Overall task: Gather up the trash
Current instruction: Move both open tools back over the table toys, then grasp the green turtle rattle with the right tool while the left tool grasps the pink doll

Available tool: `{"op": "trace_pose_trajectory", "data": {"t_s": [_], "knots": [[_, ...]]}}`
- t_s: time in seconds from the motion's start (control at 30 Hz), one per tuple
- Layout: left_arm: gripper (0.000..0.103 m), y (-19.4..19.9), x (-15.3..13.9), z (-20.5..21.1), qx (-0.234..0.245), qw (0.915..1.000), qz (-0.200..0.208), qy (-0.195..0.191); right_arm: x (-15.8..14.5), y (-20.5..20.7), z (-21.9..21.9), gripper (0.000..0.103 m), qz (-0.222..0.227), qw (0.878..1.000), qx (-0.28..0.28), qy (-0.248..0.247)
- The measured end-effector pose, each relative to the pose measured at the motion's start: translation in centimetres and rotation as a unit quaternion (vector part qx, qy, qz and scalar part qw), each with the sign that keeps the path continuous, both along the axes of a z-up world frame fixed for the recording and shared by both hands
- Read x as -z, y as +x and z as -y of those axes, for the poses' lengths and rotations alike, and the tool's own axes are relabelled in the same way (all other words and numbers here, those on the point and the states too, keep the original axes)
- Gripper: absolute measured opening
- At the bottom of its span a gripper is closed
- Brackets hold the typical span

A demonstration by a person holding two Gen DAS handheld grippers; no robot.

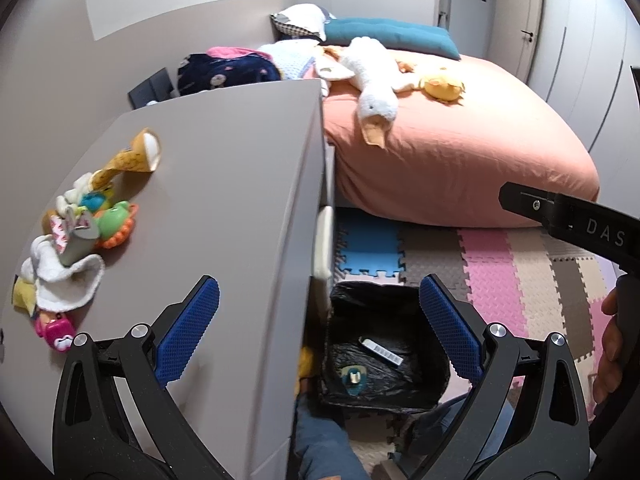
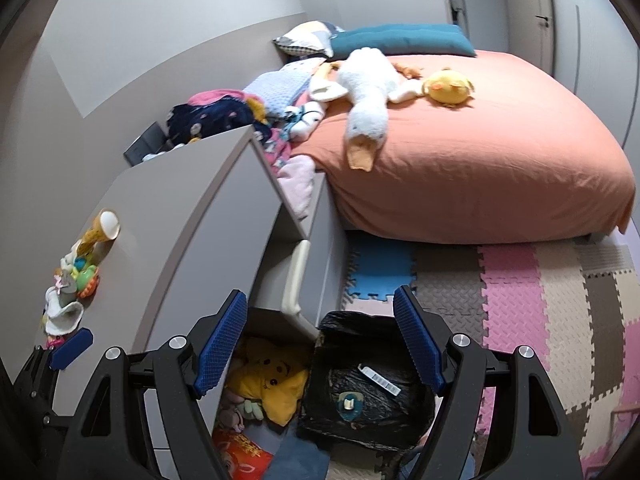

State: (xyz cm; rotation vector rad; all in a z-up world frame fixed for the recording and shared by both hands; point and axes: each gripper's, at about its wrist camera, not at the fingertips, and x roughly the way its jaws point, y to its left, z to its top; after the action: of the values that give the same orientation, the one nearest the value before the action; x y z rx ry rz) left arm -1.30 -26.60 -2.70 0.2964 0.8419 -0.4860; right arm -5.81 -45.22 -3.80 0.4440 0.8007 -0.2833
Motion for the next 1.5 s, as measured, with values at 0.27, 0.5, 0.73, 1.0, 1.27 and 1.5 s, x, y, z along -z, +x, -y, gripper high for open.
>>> {"op": "trace_pose_trajectory", "data": {"t_s": [0.27, 0.5, 0.73, 1.0, 1.27, 1.5], "knots": [[0.096, 1.6, -0.6, -4.0, -0.04, 0.9992, 0.009, 0.003, -0.4, 2.8, -3.4, 0.076, -0.002, 0.999, -0.041, -0.003], [0.096, 2.8, -0.9, -8.1, -0.081, 0.9967, 0.009, 0.0, -0.9, 5.0, -6.6, 0.076, -0.003, 0.997, -0.076, -0.009], [0.096, 3.5, -0.8, -12.5, -0.12, 0.9927, 0.013, 0.002, -1.0, 7.2, -10.6, 0.076, -0.003, 0.993, -0.12, -0.01], [0.096, 4.4, -0.2, -17.3, -0.161, 0.987, 0.01, 0.001, -0.9, 9.4, -14.8, 0.079, -0.008, 0.986, -0.167, -0.012], [0.085, 5.9, 1.1, -21.1, -0.19, 0.9817, 0.001, -0.005, -0.9, 11.3, -18.3, 0.079, -0.014, 0.979, -0.204, -0.018], [0.067, 7.4, 2.0, -22.3, -0.189, 0.9817, -0.021, -0.008, -0.3, 13.3, -20.3, 0.079, -0.027, 0.974, -0.223, -0.024]]}}
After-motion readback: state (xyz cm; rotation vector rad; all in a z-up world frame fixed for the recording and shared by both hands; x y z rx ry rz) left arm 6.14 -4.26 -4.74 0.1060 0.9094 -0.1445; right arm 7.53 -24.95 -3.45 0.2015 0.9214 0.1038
